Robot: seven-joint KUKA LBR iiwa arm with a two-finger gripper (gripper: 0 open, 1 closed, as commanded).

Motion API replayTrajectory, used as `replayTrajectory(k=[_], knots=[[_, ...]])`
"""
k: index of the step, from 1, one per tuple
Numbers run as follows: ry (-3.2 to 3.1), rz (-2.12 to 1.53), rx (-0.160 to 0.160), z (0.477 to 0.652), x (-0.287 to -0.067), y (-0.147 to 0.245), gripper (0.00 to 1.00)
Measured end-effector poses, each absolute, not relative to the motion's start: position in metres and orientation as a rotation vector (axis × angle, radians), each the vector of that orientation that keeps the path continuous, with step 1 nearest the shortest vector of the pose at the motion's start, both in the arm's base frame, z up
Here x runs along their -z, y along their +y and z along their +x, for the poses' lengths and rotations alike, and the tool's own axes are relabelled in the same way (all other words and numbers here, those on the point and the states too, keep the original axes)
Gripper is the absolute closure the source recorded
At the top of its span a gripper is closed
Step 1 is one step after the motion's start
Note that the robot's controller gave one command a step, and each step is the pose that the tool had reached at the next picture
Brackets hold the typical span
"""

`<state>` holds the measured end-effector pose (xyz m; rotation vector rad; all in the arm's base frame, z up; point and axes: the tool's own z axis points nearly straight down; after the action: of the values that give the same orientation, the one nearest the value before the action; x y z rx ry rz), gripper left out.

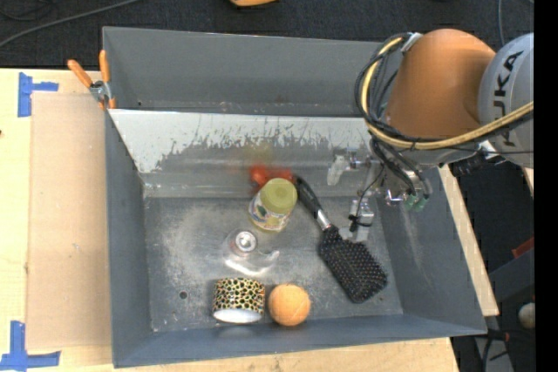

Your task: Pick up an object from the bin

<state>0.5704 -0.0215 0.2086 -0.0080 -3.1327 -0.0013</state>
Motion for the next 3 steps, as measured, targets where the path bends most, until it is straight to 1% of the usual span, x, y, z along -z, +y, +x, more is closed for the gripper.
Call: replayTrajectory(k=[1,2,3], knots=[[-3.141,-0.008,0.001,0.572,-0.213,-0.021,0.00],[-3.144,-0.054,0.002,0.561,-0.157,-0.035,0.00],[-3.150,0.004,0.001,0.560,-0.095,-0.051,0.00]])
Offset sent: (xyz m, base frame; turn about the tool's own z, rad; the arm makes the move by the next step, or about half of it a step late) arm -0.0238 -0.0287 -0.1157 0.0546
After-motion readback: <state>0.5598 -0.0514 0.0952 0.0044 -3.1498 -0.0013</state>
